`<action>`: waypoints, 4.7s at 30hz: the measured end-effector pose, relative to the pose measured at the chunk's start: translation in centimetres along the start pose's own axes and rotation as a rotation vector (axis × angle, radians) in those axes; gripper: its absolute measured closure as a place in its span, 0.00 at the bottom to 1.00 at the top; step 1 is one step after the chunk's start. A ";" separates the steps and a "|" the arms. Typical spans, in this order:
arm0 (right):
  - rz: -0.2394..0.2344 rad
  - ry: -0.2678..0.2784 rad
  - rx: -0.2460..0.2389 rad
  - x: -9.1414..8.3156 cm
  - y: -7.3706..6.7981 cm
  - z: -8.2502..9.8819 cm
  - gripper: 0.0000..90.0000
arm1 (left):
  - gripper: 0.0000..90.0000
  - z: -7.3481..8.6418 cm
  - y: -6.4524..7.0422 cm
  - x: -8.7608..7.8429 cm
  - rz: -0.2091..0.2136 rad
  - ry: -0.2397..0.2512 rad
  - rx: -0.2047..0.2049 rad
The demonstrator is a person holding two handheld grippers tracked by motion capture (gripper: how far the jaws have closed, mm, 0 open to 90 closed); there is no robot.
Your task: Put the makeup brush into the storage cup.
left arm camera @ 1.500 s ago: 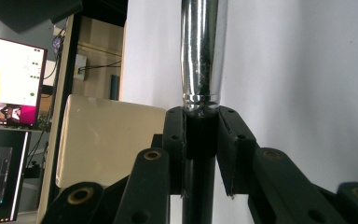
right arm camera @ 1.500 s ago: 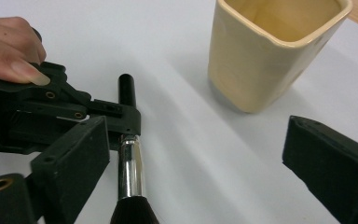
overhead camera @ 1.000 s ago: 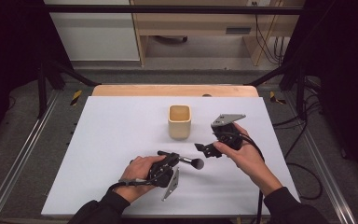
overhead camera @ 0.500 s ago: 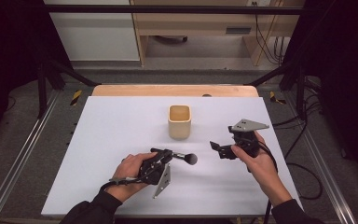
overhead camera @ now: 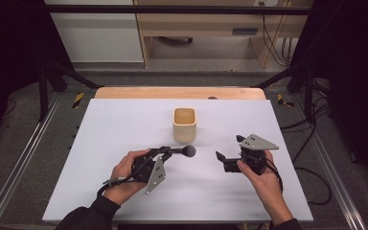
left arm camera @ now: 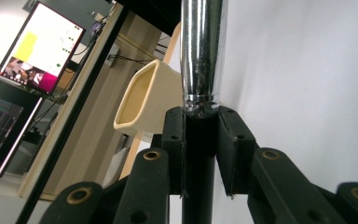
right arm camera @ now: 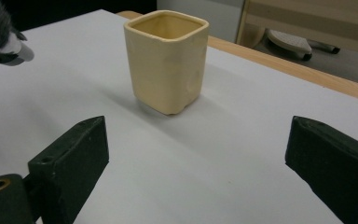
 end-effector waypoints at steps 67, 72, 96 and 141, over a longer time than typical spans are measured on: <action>0.073 0.220 0.106 -2.4 2.3 5.0 0.05 | 0.82 -1.2 -8.3 0.2 -0.114 0.190 -0.710; 0.072 0.233 0.082 -2.5 1.9 5.0 0.05 | 0.82 -1.7 -8.8 0.5 -0.117 0.205 -0.746; 0.072 0.291 0.048 -3.1 1.5 4.1 0.06 | 0.82 -1.7 -9.8 1.9 -0.134 0.229 -0.870; 0.072 0.270 0.064 -3.4 1.6 5.1 0.05 | 0.82 -2.8 -11.6 7.2 -0.176 0.223 -0.958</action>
Point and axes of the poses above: each handheld gripper's, and its own axes: x roughly forward along the jaws, z roughly out of its underside, y roughly to its right, the point moved 10 cm from there along x, roughly forward along the jaws, and after that the axes turned 4 degrees about x, right-handed, at the moved point
